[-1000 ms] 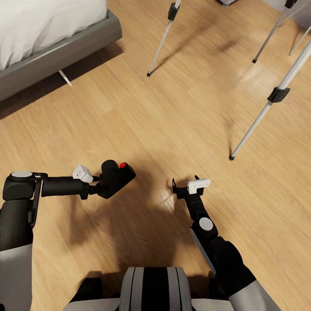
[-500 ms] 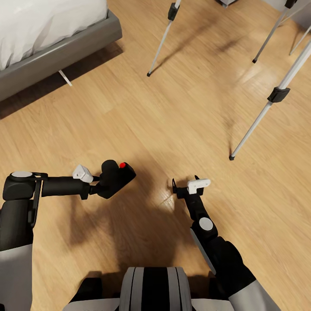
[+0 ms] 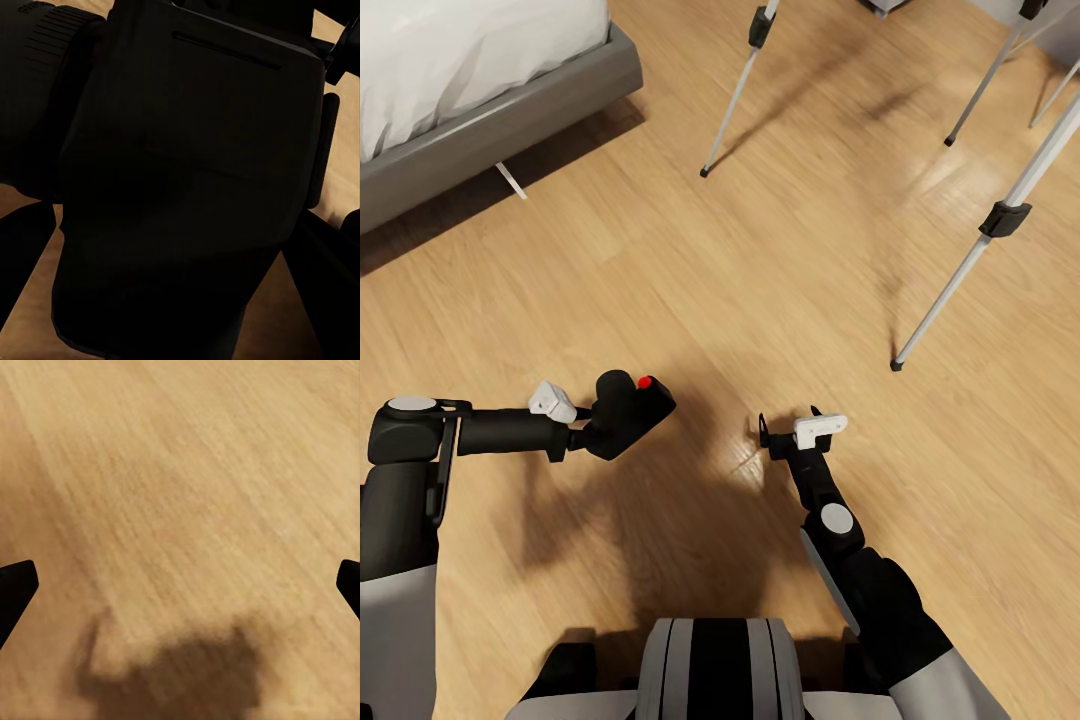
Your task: Attach the digital camera to the camera tripod in the bedroom.
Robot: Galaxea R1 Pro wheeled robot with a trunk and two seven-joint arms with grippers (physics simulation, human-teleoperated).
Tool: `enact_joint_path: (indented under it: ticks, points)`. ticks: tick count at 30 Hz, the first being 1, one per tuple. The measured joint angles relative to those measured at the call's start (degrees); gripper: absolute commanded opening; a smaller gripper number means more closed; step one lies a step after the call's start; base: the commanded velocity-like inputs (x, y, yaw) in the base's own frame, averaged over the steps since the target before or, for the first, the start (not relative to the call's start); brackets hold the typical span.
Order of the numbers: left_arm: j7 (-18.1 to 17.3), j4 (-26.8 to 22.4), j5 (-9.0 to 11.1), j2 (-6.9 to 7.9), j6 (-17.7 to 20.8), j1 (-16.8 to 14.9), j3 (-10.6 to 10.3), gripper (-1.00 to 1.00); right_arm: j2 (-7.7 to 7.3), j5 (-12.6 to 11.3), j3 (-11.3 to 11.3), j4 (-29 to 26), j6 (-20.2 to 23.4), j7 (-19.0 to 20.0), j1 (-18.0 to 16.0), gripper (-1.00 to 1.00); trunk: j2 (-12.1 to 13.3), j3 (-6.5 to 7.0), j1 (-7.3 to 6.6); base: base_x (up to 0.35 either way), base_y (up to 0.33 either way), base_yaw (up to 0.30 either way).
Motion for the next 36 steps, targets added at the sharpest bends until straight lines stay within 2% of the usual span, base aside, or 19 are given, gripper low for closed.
enact_joint_path:
  ticks: [36]
  points:
    - [0.0,0.0,0.0,-0.25,-0.2,0.0,-0.4,-1.0,0.01,0.0,0.0,0.0,0.1,0.0,0.0,1.0,0.5,7.75,-0.9,0.0,0.0,0.0]
